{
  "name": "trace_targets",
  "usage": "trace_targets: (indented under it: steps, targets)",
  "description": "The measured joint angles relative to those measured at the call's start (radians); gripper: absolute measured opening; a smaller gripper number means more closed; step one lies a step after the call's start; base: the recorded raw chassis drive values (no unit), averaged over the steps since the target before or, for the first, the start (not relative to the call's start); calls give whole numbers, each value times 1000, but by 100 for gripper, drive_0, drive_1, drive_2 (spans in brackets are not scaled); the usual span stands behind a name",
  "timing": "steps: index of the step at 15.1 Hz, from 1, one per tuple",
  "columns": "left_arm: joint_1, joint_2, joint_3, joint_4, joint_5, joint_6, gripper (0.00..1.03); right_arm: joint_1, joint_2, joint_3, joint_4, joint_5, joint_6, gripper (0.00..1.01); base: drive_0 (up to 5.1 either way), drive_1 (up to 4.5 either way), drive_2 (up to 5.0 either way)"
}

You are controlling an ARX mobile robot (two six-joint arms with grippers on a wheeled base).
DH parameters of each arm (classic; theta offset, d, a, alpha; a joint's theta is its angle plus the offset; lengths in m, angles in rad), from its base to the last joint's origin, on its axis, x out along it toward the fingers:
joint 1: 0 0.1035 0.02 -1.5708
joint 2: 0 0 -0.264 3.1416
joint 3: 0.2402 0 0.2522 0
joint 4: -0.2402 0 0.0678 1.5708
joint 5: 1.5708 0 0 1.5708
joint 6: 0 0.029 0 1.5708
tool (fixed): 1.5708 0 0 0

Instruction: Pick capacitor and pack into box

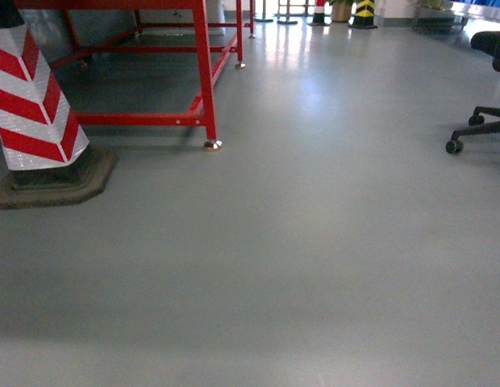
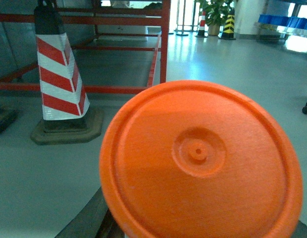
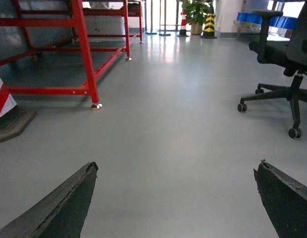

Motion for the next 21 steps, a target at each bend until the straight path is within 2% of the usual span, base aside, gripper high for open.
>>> trace_targets:
  steps: [21]
  targets:
    - [0,0,0,1,0,0,44,0,0,0,1,0,0,98,-505,241,241]
